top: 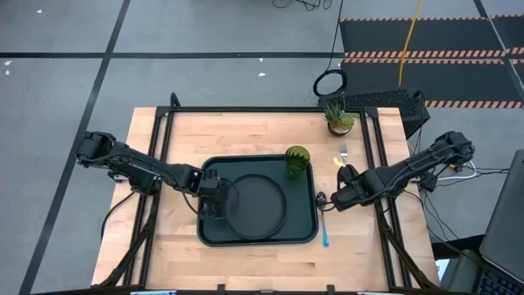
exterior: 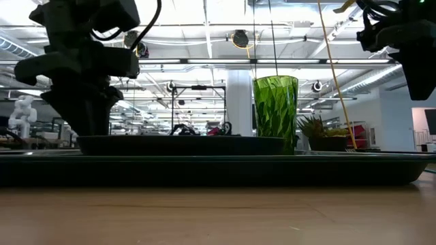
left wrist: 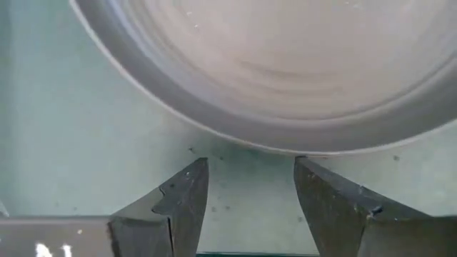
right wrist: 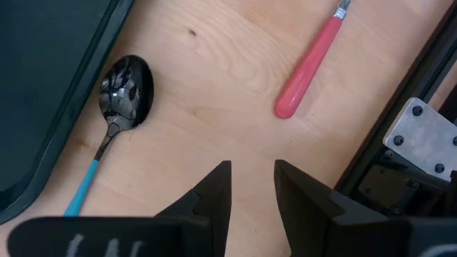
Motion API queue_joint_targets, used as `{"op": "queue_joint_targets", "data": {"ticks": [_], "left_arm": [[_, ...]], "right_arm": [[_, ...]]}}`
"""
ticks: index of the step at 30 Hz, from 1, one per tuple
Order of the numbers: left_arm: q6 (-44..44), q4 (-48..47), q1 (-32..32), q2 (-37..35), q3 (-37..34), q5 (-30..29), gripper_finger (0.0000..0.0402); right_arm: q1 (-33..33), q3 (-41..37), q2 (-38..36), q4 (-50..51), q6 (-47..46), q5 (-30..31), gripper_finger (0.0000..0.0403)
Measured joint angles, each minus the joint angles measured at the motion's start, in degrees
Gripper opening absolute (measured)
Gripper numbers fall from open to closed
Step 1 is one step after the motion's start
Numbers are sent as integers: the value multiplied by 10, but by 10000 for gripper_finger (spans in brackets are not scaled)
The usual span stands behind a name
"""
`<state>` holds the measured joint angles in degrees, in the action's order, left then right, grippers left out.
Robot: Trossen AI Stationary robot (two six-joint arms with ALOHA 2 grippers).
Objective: Pick and place plate/cup/fork/spoon on tray
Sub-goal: Adjust the black plate
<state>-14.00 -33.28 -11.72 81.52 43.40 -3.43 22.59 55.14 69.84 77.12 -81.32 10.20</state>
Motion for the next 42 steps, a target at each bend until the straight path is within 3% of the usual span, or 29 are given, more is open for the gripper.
{"op": "queue_joint_targets", "data": {"ticks": [5,8,14,26,42], "left_arm": [[-11,-49,4,0,0,9,209],[-30,-85,-8,0,0,48,209],[-38,-20,-53,0,0,113,209],[-50,68,-56,12,0,64,209],[-29,84,6,62,0,29,209]], "right_arm": [[14,0,0,-1,-10,-2,100],[21,0,0,-1,-19,-2,100],[26,0,0,-2,-20,0,100],[27,0,0,-12,-27,0,100],[27,0,0,-19,-35,-15,100]]}}
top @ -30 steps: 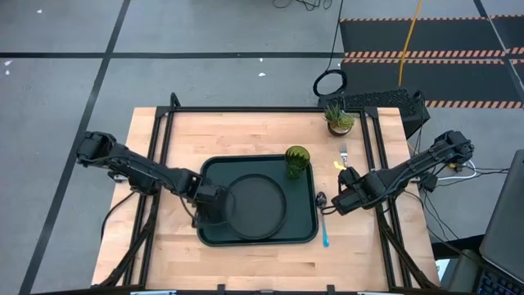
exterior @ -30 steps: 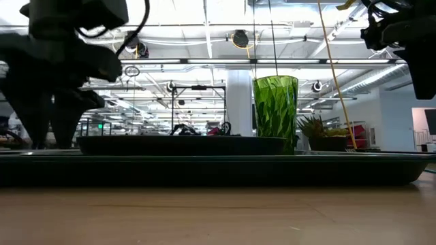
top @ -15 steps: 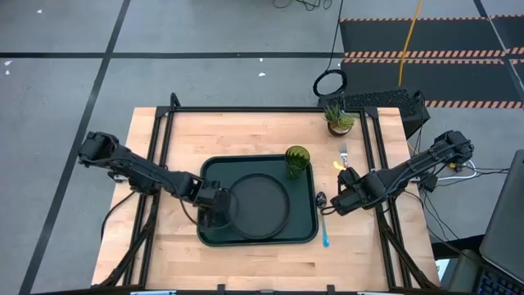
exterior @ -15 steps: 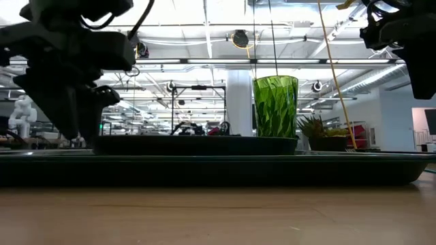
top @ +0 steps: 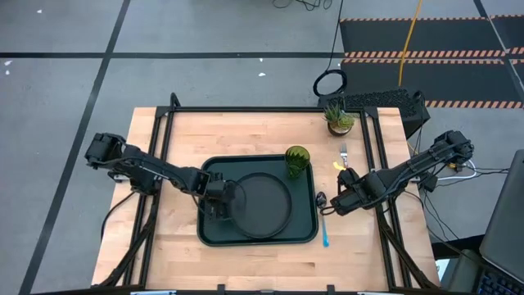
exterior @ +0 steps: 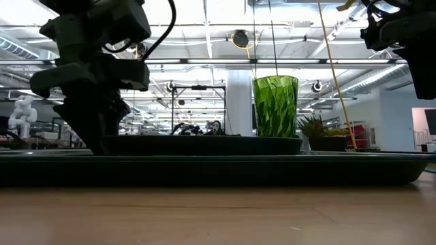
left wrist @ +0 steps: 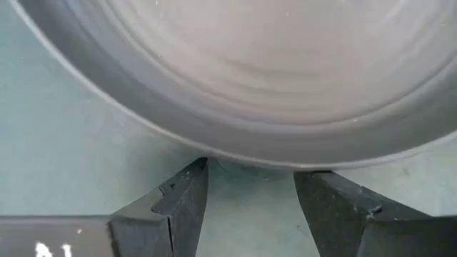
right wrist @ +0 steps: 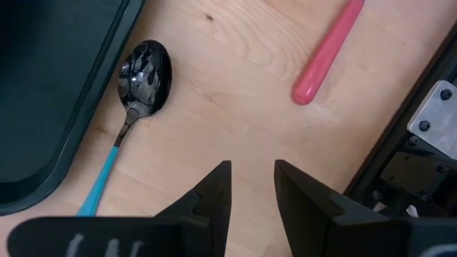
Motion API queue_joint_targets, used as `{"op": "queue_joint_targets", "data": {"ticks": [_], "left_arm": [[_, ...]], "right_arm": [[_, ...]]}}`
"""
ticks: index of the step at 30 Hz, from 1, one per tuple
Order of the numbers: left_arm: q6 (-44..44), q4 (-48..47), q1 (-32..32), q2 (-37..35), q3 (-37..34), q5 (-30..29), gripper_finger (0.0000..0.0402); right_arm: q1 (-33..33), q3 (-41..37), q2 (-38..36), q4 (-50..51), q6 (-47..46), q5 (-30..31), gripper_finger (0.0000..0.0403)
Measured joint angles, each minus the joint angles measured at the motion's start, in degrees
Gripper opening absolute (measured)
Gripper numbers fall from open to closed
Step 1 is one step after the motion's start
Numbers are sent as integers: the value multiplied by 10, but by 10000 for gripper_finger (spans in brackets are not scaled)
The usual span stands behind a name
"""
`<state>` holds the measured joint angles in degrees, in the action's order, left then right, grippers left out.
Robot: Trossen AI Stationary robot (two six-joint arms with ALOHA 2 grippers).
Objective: Pick and place plate/cup/fork/spoon on tray
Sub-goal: Adjust the black plate, then adjust the black tray
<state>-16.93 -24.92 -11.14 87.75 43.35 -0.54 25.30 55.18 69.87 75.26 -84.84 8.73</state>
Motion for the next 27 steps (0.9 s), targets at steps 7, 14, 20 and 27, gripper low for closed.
{"op": "queue_joint_targets", "data": {"ticks": [7,14,20,27], "left_arm": [[25,-25,10,0,0,-1,209],[54,-111,10,0,0,-57,209],[62,-153,10,0,1,-80,209],[92,-145,34,0,0,-84,209]], "right_arm": [[0,0,0,-10,-13,-15,100],[-6,-1,0,36,-63,48,100],[-16,-31,0,50,-71,45,100],[-17,-44,0,49,-71,30,100]]}}
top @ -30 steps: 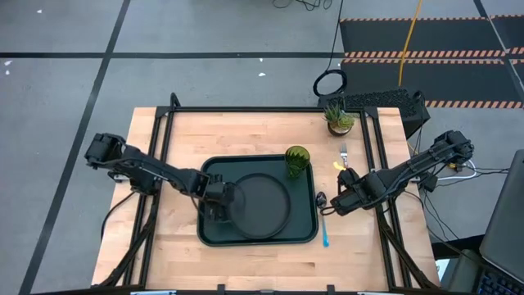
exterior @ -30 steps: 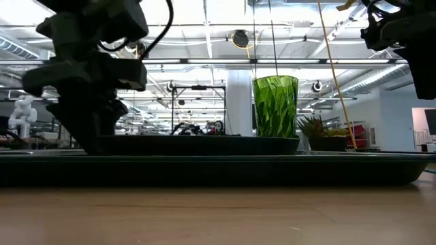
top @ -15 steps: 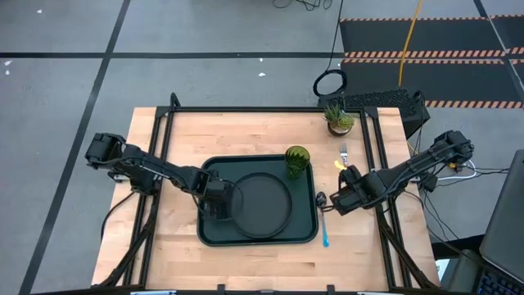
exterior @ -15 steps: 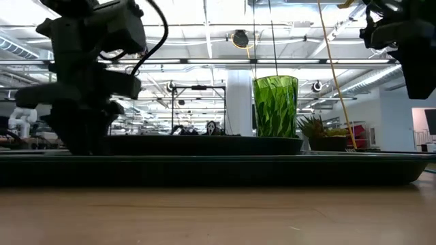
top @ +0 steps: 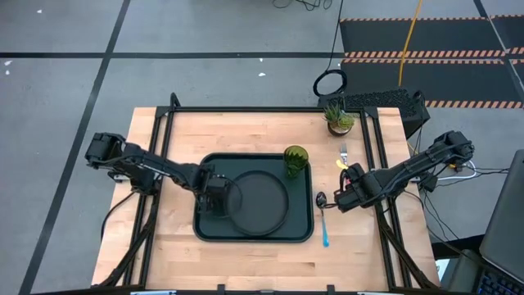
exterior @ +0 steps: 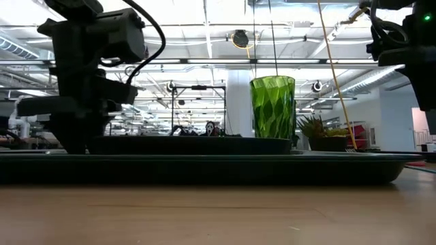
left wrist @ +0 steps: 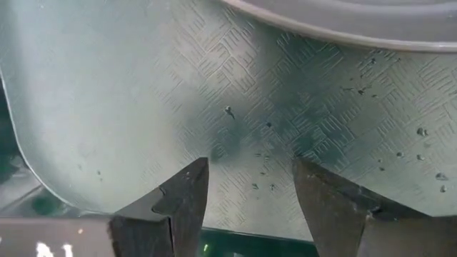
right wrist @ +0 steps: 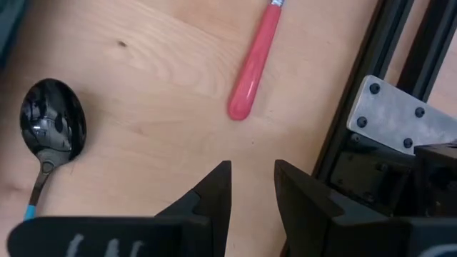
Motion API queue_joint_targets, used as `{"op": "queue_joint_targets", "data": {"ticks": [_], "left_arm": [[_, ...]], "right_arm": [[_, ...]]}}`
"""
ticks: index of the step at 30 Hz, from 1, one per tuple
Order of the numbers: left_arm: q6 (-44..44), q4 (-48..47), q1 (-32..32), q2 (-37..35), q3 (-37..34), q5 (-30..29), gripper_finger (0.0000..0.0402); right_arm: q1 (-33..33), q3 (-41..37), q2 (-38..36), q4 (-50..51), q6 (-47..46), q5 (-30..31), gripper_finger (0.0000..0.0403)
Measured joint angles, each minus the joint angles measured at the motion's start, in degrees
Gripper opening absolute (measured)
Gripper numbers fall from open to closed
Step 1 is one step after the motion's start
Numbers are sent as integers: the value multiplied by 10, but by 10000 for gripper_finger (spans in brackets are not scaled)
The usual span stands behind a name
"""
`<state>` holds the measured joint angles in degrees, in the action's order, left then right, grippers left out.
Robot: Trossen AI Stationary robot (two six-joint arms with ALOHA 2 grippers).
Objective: Pick and place plate/cup/fork/spoon on tray
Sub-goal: Adjust the black tray
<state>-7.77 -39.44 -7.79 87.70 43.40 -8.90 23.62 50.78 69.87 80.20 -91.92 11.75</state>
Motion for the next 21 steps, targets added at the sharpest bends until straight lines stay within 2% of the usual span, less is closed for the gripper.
{"op": "queue_joint_targets", "data": {"ticks": [9,21], "left_arm": [[2,33,31,0,0,2,209],[-19,35,12,0,0,33,209]], "right_arm": [[0,0,0,-1,8,0,100],[0,0,0,-1,11,0,100]]}}
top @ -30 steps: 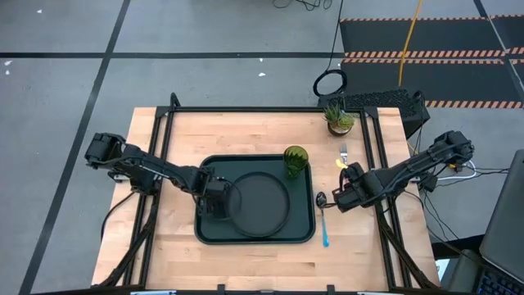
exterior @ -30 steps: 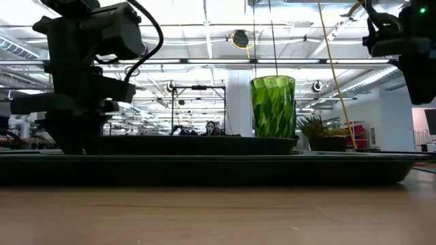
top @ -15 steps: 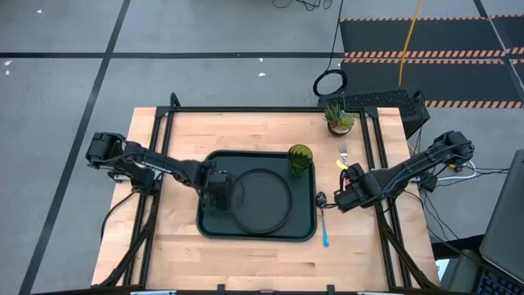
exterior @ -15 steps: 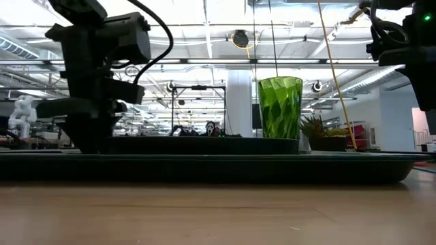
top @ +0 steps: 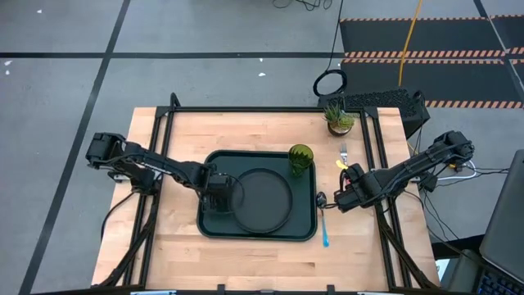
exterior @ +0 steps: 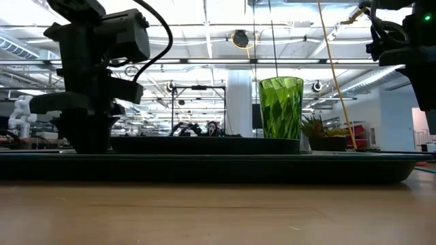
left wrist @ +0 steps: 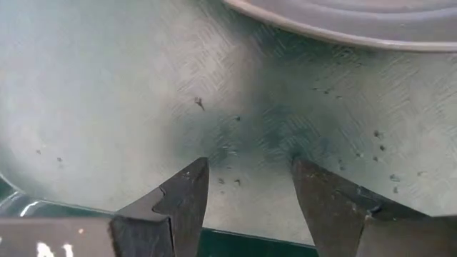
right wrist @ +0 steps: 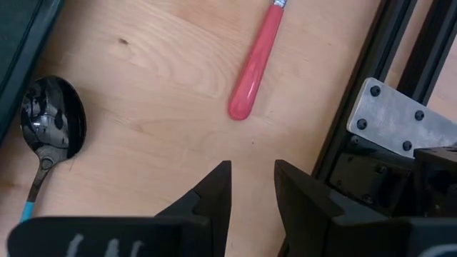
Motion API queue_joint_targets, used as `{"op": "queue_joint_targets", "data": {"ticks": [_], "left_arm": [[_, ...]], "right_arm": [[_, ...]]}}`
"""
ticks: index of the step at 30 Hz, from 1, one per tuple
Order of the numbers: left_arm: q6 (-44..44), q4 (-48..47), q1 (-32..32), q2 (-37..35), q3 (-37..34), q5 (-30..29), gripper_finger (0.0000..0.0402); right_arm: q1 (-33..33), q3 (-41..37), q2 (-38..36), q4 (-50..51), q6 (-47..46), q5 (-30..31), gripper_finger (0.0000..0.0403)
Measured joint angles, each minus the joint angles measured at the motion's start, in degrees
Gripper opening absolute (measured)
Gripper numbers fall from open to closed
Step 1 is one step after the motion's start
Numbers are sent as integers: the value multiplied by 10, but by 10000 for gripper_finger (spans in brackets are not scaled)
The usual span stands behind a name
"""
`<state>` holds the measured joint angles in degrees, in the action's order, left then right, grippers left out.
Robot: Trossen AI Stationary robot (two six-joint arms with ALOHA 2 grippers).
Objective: Pick and place plate/cup/fork/spoon on tray
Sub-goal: Adjust the black tray
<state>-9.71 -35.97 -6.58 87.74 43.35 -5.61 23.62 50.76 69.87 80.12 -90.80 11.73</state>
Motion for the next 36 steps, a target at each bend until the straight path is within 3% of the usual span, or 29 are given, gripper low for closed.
{"op": "queue_joint_targets", "data": {"ticks": [9,27,36], "left_arm": [[-11,34,-23,0,0,57,209],[-42,50,-44,-1,-16,58,209],[-44,72,-44,-1,-19,113,209]], "right_arm": [[0,0,0,-2,2,0,100],[0,0,0,-13,11,0,100],[0,0,0,-20,15,0,100]]}}
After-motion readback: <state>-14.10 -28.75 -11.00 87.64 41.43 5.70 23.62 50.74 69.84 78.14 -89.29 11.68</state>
